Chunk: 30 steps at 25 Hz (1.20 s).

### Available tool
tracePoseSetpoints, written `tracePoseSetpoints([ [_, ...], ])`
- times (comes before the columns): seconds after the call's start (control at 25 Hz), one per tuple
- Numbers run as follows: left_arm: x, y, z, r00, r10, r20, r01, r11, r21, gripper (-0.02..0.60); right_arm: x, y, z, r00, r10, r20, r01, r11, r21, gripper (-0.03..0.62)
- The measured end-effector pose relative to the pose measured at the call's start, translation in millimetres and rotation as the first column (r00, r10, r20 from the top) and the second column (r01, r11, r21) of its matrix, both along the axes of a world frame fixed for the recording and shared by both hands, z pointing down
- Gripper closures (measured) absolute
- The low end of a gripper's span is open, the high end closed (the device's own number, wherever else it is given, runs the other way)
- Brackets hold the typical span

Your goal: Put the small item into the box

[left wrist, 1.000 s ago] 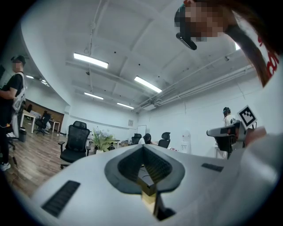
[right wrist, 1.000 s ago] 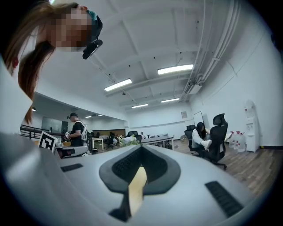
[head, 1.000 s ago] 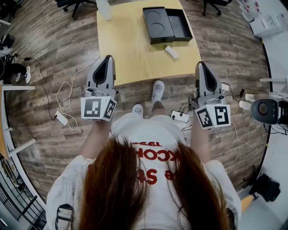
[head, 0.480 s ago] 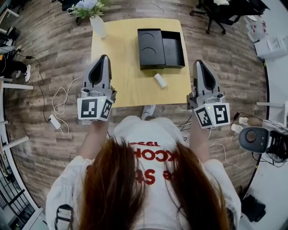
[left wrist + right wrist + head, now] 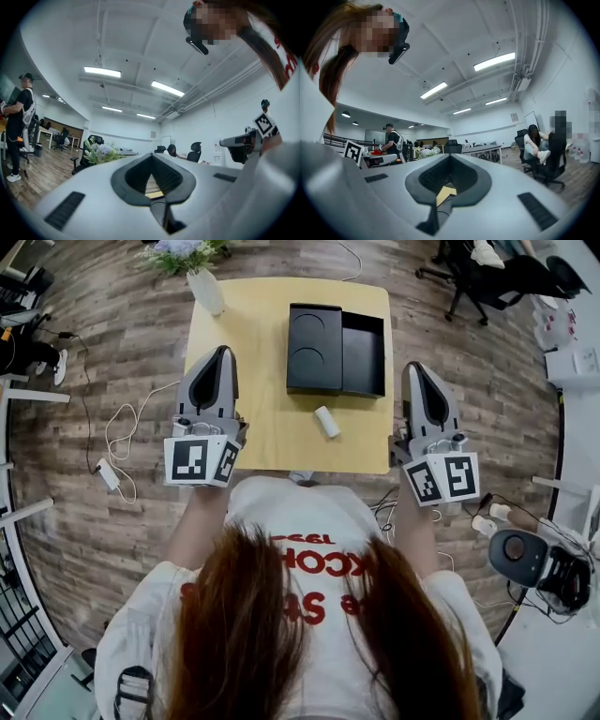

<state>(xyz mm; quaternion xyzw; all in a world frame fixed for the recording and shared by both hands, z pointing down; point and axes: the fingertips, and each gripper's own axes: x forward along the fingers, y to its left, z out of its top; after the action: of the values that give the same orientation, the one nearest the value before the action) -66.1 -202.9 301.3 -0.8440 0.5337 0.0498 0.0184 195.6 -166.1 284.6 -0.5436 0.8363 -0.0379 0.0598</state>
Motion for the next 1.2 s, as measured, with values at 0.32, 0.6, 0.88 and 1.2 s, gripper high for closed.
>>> tracePoseSetpoints([
  [0.32, 8, -15, 22, 0.998, 0.055, 0.010, -0.054, 0.997, -0.049, 0.575, -14, -2, 32, 1.000, -0.005, 0.004, 0.006, 0.995, -0.100, 0.589],
  [0.6, 12, -25, 55, 0.993, 0.111, 0.026, -0.107, 0.987, -0.116, 0.575, -50, -2, 115, 0.993, -0.083, -0.080, 0.057, 0.957, -0.283, 0.588],
  [0.88, 0, -20, 86, 0.992, 0.122, 0.038, -0.113, 0.977, -0.179, 0.575, -87, 25, 232, 0.957, -0.220, -0.191, 0.097, 0.858, -0.504, 0.549],
  [1.2, -11, -13, 116, 0.991, 0.119, 0.063, -0.100, 0.964, -0.248, 0.575, -109, 53, 339, 0.849, -0.423, -0.316, 0.074, 0.687, -0.723, 0.352],
])
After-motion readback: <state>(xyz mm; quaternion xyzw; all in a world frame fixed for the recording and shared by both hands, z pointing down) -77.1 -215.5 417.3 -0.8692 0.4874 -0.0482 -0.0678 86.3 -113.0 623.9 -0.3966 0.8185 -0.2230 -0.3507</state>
